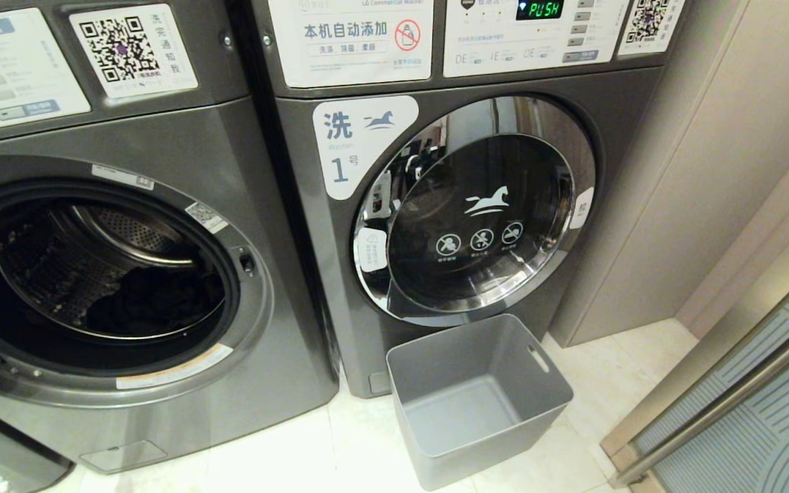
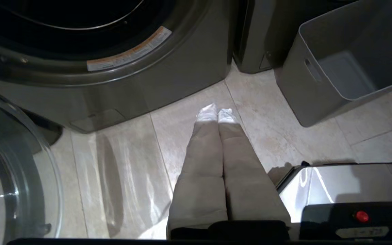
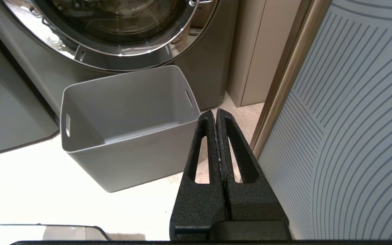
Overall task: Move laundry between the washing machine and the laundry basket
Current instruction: Open the lid of the washing machine, then pick a cloth and place it into the basket
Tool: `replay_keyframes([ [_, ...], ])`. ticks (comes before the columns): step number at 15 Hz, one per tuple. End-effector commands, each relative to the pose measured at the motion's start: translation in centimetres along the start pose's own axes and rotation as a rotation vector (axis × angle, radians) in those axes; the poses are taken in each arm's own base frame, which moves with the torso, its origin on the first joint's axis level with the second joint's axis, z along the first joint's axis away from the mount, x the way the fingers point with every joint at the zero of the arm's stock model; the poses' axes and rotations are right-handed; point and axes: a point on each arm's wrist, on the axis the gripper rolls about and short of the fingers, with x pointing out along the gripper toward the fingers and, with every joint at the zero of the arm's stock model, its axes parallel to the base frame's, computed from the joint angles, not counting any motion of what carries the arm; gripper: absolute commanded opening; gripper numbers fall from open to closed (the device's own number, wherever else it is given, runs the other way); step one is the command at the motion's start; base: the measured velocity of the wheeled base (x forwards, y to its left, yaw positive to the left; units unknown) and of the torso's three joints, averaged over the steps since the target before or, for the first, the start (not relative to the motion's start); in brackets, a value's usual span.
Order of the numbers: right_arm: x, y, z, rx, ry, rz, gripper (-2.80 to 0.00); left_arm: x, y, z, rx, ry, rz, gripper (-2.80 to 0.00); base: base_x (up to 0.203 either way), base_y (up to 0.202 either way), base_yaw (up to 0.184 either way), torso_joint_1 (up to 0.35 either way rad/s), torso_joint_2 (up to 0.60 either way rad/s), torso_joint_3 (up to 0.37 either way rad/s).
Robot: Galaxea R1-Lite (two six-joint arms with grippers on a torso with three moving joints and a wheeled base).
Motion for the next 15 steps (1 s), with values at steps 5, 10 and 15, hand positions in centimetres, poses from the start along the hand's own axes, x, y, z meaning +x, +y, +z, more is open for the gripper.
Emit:
replay_keyframes([
  [5,0.0,0.0,0.0,0.0,0.001,0.0,-2.8,-1.6,0.1,-1.1,0.078,-0.097,-0.047,-2.8,0.0,0.0,0.0,0.0,0.0,0.0],
  [10,0.0,0.0,0.0,0.0,0.001,0.0,-2.8,-1.8,0.1,-2.0,0.078,-0.108,-0.056,-2.8,0.0,0.0,0.0,0.0,0.0,0.0],
  [15,0.0,0.0,0.0,0.0,0.001,0.0,-2.8,-1.8,0.0,-2.6,0.078,-0.11,-0.071,-2.8,0.0,0.0,0.0,0.0,0.0,0.0],
])
